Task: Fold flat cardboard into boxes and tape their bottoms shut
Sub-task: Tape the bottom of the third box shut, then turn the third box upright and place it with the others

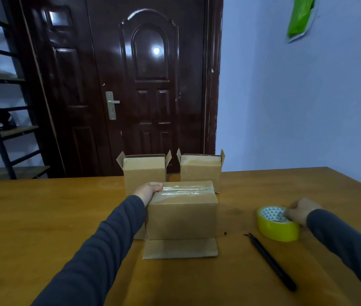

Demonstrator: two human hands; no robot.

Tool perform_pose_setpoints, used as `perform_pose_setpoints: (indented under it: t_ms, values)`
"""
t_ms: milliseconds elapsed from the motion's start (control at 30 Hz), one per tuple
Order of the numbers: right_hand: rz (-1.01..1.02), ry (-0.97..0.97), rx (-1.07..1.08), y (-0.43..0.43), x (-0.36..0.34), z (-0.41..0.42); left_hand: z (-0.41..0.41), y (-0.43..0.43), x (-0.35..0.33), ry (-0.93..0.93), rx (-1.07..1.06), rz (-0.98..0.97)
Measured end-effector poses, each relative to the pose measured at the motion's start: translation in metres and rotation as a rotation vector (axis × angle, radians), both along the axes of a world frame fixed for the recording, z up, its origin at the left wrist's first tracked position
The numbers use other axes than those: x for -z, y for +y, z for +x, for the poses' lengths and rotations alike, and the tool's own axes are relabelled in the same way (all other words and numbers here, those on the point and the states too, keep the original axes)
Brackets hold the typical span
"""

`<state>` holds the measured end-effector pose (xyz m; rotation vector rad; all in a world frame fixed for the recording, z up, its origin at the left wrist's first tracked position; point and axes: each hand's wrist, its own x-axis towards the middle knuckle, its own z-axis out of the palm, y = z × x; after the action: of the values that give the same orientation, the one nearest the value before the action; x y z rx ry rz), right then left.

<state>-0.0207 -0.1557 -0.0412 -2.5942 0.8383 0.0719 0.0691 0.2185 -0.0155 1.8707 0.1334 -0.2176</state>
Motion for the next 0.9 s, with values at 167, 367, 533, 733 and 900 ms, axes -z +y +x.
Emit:
perform_pose_setpoints:
  t_ms: [167,367,533,733,900]
  values:
    - [0.135,0.005,0.055,-0.004,0.012,-0.01,0.001,-0.001,0.001,-0.024,0.018,0.034]
    - [-0.024,-0.287,-0.245,0.051,-0.026,-0.005,0.001,-0.008,-0.01,-0.008,0.029,0.232]
    - [0.588,-0.298,-0.376,0.146,-0.051,0.018,-0.005,-0.004,-0.01,-0.011,0.045,0.255]
    - [0.779,-0.332,-0.248,0.191,-0.028,0.051,-0.011,0.007,-0.004,-0.03,0.042,0.184]
    - [0.823,-0.291,-0.216,0.186,-0.023,0.057,0.001,0.015,0.016,-0.015,0.009,0.025]
